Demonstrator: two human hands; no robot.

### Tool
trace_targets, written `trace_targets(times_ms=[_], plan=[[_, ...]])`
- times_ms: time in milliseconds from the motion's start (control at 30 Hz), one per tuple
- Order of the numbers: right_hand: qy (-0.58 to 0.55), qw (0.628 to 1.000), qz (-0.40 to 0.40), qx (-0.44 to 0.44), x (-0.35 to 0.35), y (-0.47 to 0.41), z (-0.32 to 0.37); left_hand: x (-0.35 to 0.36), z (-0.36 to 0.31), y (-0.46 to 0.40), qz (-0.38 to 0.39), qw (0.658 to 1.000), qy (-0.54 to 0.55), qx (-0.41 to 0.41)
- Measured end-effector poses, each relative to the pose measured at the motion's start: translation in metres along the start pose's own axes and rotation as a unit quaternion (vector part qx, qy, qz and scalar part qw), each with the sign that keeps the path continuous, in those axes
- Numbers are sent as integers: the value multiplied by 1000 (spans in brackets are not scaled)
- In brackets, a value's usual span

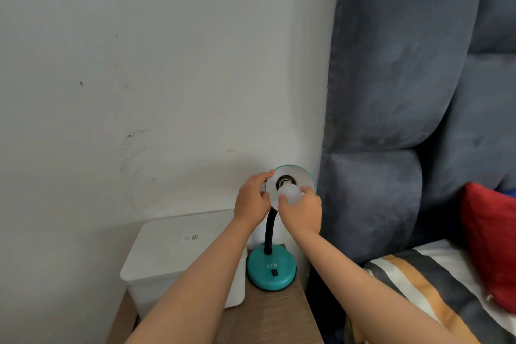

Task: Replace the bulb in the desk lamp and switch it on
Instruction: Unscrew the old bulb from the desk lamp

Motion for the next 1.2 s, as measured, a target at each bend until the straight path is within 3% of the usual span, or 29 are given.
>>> trace_targets(times_ms=[267,500,700,933,1200], plan=[[-211,977,-5,37,-23,-6,-12,-2,-3,-3,13,1000,-10,-12],[-246,967,60,-15,-31,5,5,-2,-10,18,57,997,-22,-47],[-261,957,128,-8,-21,60,-8,-35,-13,84,54,995,-74,-50],[-122,976,181,19,13,145,-58,-97,29,185,12,989,-132,-66],[-30,969,227,91,71,204,-106,-113,100,253,60,950,-213,-219]])
Point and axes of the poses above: each hand's wrist, its own y-axis away from the middle knuckle, its own x-axis out of the palm, z = x × y, the point moved 8 cm from there along -y, towards the middle knuckle, and after that the axes turned 7 degrees about y, right-handed, at the moved point
